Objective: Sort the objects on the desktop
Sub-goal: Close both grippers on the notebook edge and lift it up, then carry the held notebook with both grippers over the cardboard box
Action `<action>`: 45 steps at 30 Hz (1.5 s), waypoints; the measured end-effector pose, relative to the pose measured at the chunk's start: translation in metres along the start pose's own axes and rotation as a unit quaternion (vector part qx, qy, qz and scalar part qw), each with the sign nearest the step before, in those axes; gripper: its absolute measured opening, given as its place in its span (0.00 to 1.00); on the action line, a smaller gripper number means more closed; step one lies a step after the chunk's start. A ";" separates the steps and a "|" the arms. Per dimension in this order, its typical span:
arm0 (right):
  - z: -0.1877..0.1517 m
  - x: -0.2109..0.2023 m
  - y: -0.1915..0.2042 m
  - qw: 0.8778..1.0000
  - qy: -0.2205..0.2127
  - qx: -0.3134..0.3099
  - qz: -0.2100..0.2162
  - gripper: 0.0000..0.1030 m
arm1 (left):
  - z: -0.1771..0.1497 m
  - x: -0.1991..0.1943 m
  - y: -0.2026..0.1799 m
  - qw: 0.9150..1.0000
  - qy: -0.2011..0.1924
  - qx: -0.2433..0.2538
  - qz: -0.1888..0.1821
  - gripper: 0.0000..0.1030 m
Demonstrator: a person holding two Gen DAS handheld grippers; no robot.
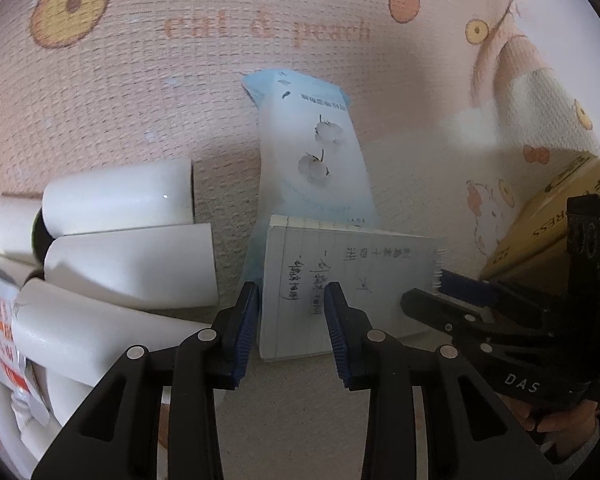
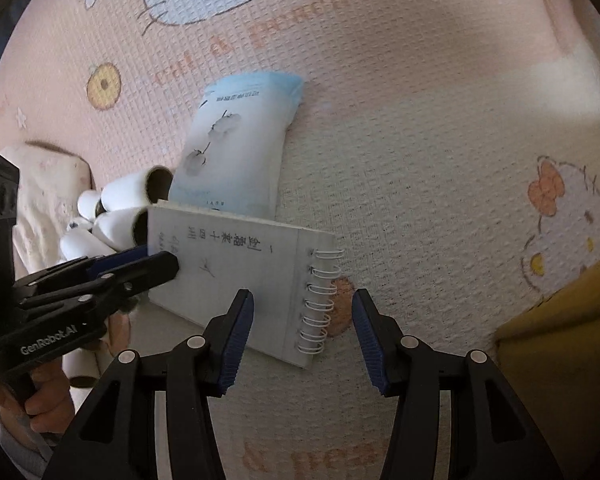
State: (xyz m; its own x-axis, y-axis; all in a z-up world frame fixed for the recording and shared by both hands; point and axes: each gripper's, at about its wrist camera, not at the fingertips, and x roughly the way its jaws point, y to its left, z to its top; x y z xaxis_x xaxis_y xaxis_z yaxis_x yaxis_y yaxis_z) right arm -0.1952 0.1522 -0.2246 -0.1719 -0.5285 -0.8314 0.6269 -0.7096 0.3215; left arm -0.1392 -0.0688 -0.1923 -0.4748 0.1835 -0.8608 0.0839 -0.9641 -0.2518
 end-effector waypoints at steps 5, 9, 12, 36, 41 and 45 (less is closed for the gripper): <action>0.000 0.003 0.004 1.000 0.005 -0.010 0.006 0.47 | 0.008 0.002 0.002 1.000 0.005 -0.013 -0.017 0.37; 0.000 0.005 0.007 1.000 0.005 -0.013 0.004 0.47 | 0.009 0.001 0.002 0.999 0.003 -0.021 -0.025 0.37; 0.001 0.005 0.008 1.000 0.006 -0.017 -0.002 0.48 | 0.008 0.000 0.003 0.999 0.004 -0.026 -0.031 0.38; 0.015 -0.102 0.058 0.989 -0.108 -0.097 -0.033 0.49 | 0.003 -0.126 -0.030 0.989 -0.138 0.003 -0.045 0.31; 0.010 -0.143 0.063 0.983 -0.146 -0.102 -0.049 0.49 | 0.001 -0.154 -0.052 0.985 -0.167 0.023 -0.049 0.31; 0.005 -0.176 0.065 0.977 -0.175 -0.104 -0.056 0.49 | -0.001 -0.174 -0.069 0.980 -0.187 0.035 -0.058 0.31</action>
State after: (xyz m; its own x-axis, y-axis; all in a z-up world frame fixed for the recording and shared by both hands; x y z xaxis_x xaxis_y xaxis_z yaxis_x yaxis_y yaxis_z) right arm -0.1280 0.1967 -0.0550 -0.4749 -0.6054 -0.6387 0.7240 -0.6814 0.1075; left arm -0.0617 -0.0338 -0.0254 -0.7668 0.2212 -0.6026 -0.0433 -0.9544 -0.2953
